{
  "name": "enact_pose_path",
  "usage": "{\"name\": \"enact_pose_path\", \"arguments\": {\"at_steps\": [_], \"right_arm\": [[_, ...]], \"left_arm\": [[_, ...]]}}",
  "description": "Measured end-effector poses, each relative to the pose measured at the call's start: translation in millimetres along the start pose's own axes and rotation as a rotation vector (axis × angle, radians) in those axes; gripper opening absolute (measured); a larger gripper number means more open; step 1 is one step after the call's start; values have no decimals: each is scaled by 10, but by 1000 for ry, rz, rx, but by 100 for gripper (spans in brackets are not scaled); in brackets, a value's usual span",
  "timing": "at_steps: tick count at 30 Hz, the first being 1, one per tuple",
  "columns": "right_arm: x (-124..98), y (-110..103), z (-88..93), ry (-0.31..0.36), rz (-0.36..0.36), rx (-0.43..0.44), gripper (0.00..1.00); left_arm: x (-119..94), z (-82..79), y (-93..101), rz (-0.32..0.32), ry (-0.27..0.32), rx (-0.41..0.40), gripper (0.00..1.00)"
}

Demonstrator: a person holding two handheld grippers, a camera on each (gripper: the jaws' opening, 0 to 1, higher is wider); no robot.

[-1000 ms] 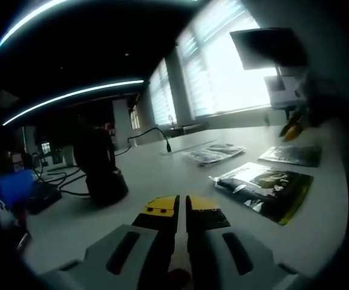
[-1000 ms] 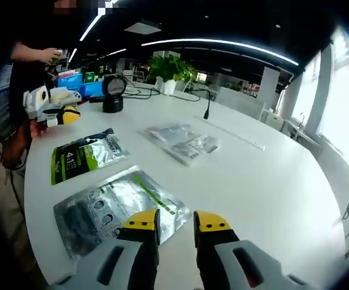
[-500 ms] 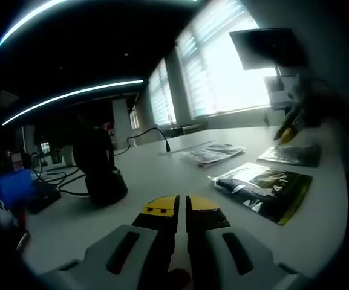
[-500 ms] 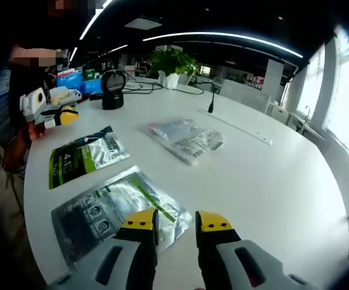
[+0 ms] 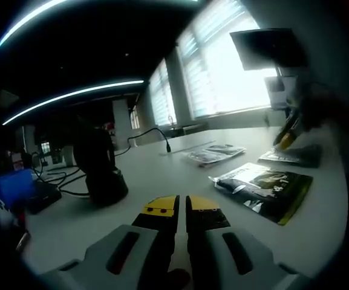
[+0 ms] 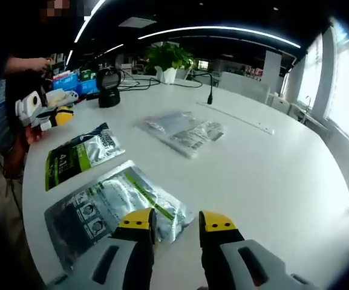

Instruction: Clip sheet goods on table flip sheet goods clip sheet goods scan sheet goods put sheet goods back to table

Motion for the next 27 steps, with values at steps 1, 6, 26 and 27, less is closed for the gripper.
{"name": "enact_pose_path", "arguments": {"at_steps": [1, 6, 26, 27], "right_arm": [[-2, -9, 2, -1, 2, 3, 26], [-23, -46, -13, 5, 15, -37, 28], [9, -61, 11, -32, -78, -8, 21], [10, -61, 9, -31, -80, -9, 21]], "left_arm": [[0, 1, 0, 0, 0, 1, 0], [36, 11, -60, 0, 2, -1, 0], [54, 18, -74, 0, -1, 0, 0], [50, 16, -69, -1, -1, 1, 0]]}}
Point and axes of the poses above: the point that each gripper's makers call its tool centre point, and the gripper's own axes: x roughly forward along the fingers, y roughly to its right, z roughly out of its underside, the point moved 2 cm from there along -x, roughly backward along the fingers, and after that the axes turned 2 degrees about z, right-handed, at the moved point
